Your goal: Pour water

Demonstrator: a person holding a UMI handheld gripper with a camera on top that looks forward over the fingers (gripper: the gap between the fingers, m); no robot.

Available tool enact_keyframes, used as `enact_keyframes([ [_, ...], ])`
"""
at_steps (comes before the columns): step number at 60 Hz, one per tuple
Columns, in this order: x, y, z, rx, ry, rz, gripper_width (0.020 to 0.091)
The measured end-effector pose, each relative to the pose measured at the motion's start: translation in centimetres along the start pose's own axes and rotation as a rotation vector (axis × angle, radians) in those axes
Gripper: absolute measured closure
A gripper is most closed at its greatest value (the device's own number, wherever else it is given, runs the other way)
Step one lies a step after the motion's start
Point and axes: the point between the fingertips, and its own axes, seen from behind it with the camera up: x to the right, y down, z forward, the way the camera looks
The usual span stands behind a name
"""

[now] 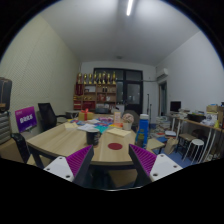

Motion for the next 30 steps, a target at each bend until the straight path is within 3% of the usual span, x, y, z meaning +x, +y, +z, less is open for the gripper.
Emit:
enact_keyframes([
  [13,8.9,1.2,8.1,0.035,0.085,0.015,0.0275],
  [30,14.3,0.7,18.9,0.047,0.144,-0.022,0.0285],
])
